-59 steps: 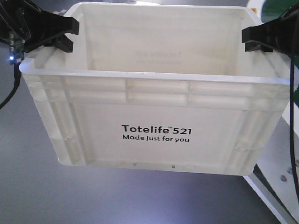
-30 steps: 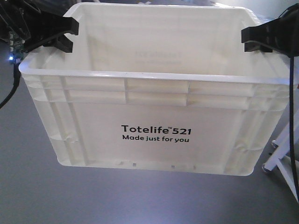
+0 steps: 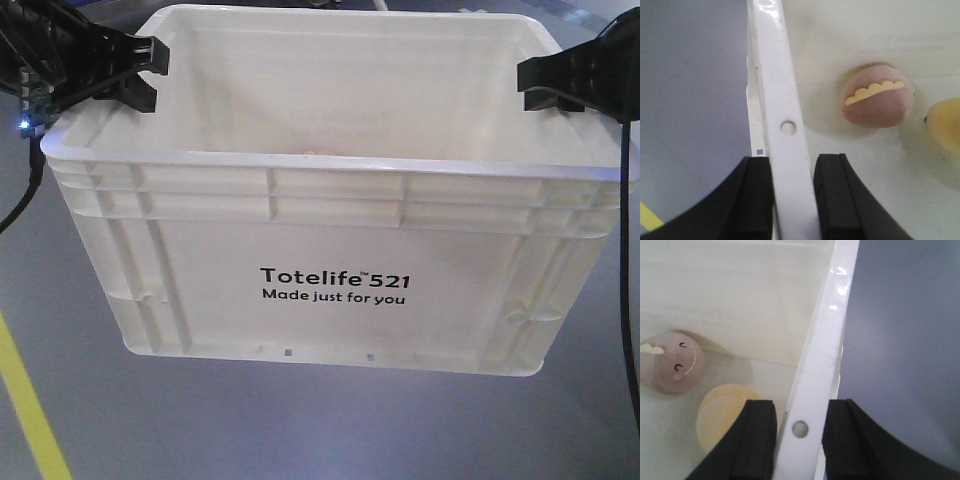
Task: Place moving items into box and shelve
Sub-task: 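Hold the crate raised while the base drives away from the table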
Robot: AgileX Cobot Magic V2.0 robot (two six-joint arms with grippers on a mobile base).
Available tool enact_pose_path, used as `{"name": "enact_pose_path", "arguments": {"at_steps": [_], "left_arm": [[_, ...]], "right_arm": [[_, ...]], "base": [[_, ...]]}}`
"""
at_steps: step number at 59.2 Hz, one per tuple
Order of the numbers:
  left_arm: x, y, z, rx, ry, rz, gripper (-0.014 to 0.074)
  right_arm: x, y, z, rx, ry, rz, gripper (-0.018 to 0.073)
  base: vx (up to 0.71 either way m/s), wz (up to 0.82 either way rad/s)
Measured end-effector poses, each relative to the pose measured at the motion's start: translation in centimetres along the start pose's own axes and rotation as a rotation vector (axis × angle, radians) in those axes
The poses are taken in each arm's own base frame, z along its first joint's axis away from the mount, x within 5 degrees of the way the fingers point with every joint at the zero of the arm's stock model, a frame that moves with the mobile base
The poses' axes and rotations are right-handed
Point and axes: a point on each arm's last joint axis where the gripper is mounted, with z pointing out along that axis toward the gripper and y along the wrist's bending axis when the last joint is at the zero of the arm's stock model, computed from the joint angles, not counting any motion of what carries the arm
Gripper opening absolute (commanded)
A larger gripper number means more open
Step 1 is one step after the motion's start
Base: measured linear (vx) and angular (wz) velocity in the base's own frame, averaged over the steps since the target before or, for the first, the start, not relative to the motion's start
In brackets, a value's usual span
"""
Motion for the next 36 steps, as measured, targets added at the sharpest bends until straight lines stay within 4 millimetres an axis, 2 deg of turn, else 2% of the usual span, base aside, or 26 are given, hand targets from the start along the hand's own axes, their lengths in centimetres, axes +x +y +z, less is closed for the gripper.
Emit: {"name": "enact_pose_path", "arguments": {"at_steps": [36], "left_arm": [[0.02,-0.01,-0.07,0.0,-0.001,0.0,-0.0006]], "right_arm": [[0.0,0.0,0.0,0.0,0.0,0.0,-0.0006]], "base": [[-0.1,0.53]]}}
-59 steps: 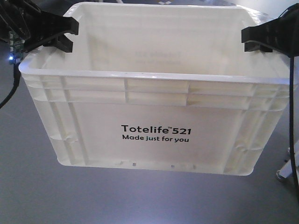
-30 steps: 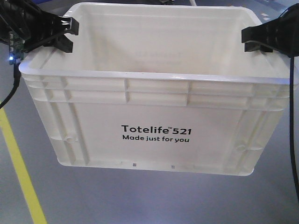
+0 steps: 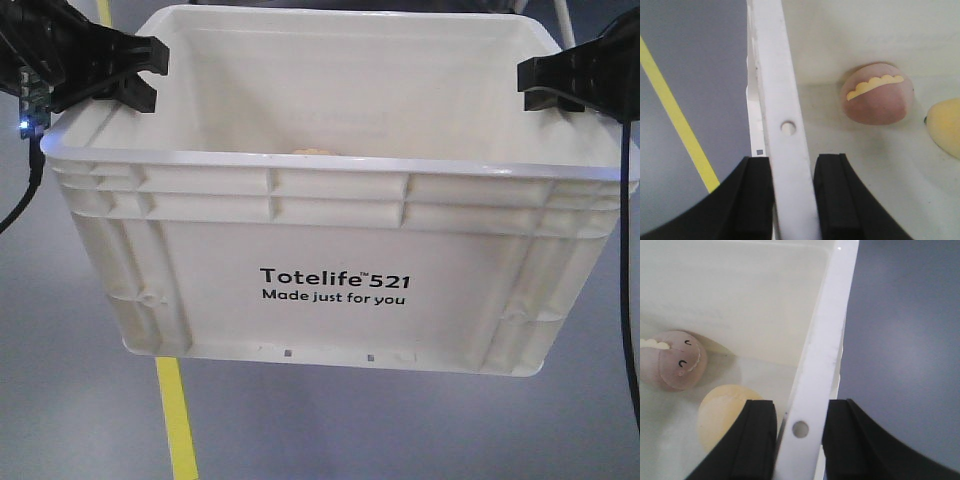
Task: Place moving items into box and shelve
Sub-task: 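Hold the crate raised while the base drives away from the table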
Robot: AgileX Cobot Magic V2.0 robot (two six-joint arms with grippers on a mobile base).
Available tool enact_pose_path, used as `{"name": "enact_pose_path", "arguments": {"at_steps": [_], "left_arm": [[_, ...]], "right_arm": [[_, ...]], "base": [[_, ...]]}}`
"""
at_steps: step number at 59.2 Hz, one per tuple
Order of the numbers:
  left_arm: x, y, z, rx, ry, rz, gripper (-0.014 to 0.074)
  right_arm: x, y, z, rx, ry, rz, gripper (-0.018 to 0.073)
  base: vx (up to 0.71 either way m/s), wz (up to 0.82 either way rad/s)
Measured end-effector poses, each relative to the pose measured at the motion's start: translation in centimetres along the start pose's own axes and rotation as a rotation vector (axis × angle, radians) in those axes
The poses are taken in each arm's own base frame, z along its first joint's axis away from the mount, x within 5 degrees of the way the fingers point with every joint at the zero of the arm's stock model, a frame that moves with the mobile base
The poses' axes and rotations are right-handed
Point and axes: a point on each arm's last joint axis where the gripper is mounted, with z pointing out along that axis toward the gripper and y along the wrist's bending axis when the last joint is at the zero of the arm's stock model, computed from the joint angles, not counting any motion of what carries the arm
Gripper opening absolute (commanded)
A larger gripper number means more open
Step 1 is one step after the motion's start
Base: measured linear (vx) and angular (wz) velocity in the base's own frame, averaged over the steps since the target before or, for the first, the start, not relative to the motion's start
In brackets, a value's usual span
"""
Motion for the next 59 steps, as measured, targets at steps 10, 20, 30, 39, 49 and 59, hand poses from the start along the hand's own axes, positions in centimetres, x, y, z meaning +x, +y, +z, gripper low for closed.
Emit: {"name": "enact_pose_path", "arguments": {"at_steps": [10,20,30,39,49,59], "left_arm": [[0.04,0.0,-0.05,0.0,0.003,0.0,-0.0006],[0.1,0.0,-0.38,-0.002,-0.001,0.002,-0.0006],[0.1,0.0,-0.38,-0.002,-0.002,0.002,-0.0006],[0.1,0.0,-0.38,-0.002,-0.002,0.002,-0.0006],[0.1,0.0,-0.38,-0.002,-0.002,0.002,-0.0006],[0.1,0.0,-0.38,-0.002,-0.002,0.002,-0.0006]], "right_arm": [[0.01,0.0,0.0,0.0,0.001,0.0,-0.0006],[0.05,0.09,-0.03,-0.004,0.004,0.001,-0.0006],[0.05,0.11,-0.05,-0.005,0.003,0.0,-0.0006],[0.05,0.1,-0.11,-0.004,0.002,-0.001,-0.0006],[0.05,0.1,-0.11,-0.004,0.002,-0.001,-0.0006],[0.05,0.1,-0.11,-0.004,0.002,-0.001,-0.0006]], "base": [[-0.01,0.48],[0.05,0.36],[0.1,0.3],[0.14,0.27],[0.17,0.27],[0.2,0.25]]}}
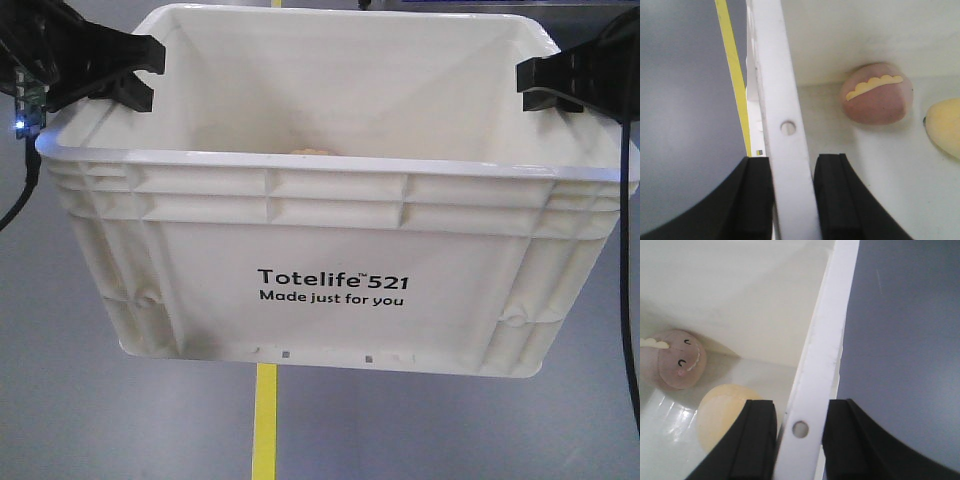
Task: Place moving items into box and shelve
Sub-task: 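Keep holding the crate while the base drives along the floor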
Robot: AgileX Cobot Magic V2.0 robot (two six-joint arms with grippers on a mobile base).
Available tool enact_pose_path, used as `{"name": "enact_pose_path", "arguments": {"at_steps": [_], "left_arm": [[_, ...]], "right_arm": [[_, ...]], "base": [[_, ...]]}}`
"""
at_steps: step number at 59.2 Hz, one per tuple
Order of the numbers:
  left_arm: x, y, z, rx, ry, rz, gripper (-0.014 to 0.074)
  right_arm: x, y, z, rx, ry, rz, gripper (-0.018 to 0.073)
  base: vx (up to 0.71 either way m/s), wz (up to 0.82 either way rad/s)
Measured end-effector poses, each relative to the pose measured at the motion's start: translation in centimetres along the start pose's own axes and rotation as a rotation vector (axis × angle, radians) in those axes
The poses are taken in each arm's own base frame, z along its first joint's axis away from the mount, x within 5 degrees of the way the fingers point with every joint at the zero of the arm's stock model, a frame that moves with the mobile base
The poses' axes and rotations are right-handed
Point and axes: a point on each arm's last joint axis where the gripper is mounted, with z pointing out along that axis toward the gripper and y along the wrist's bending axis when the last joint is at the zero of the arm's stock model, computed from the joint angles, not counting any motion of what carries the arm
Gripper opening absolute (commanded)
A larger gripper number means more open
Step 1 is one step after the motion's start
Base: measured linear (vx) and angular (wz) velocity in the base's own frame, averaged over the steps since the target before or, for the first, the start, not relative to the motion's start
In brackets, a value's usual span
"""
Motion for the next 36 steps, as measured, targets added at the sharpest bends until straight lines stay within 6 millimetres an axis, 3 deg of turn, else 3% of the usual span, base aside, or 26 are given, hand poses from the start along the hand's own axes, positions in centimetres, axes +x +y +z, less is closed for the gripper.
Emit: {"name": "enact_pose_path", "arguments": {"at_steps": [36], "left_arm": [[0.0,0.0,0.0,0.0,0.0,0.0,-0.0006]], "right_arm": [[0.0,-0.01,0.0,0.001,0.0,-0.001,-0.0006]], "base": [[0.26,0.2]]}}
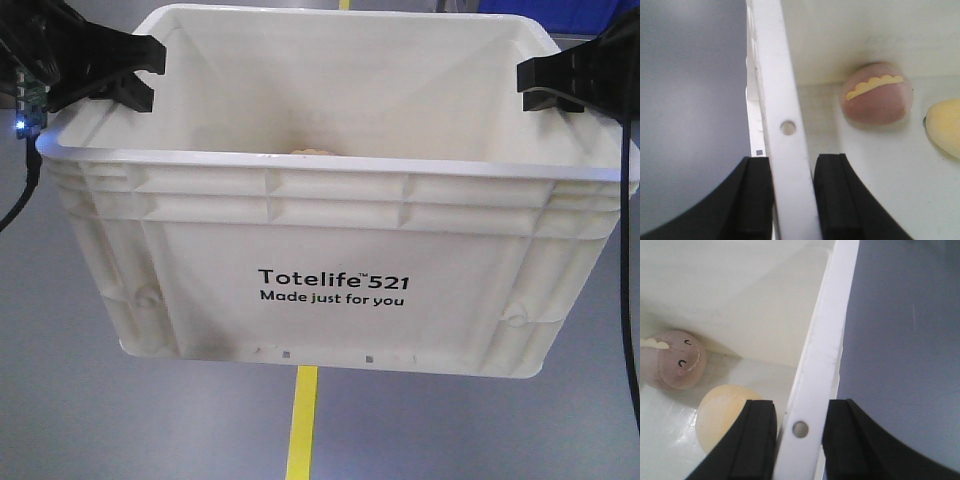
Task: Place moving items into box and shelve
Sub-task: 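Keep holding the crate while the base drives along the floor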
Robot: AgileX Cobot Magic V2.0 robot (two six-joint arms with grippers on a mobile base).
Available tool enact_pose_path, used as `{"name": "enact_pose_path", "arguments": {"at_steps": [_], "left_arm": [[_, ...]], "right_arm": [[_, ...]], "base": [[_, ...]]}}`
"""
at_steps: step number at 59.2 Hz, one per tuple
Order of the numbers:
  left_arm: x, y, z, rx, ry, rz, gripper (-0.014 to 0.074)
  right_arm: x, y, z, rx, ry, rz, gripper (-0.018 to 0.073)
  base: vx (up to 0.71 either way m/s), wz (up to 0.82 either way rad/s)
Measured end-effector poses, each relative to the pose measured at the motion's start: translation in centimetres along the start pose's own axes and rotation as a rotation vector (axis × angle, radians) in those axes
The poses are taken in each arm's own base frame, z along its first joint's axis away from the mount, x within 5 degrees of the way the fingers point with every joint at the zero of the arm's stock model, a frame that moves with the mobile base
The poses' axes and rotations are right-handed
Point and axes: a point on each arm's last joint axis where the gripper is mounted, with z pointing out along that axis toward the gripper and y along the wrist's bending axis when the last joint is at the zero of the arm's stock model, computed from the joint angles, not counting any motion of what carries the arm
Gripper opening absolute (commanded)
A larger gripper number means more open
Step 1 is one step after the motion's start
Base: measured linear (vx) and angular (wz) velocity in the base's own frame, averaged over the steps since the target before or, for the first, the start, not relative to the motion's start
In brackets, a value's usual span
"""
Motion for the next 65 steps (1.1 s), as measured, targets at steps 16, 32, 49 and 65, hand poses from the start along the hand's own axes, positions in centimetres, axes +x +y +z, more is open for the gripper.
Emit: {"name": "enact_pose_path", "arguments": {"at_steps": [16,32,49,65], "left_arm": [[0.0,0.0,0.0,0.0,0.0,0.0,-0.0006],[0.0,0.0,0.0,0.0,0.0,0.0,-0.0006],[0.0,0.0,0.0,0.0,0.0,0.0,-0.0006],[0.0,0.0,0.0,0.0,0.0,0.0,-0.0006]], "right_arm": [[0.0,0.0,0.0,0.0,0.0,0.0,-0.0006],[0.01,0.0,0.0,0.0,0.001,0.0,-0.0006],[0.01,0.0,0.0,0.0,0.001,0.0,-0.0006],[0.01,0.0,0.0,0.0,0.001,0.0,-0.0006]], "base": [[0.3,0.18],[0.32,0.11],[0.35,0.03],[0.38,-0.03]]}}
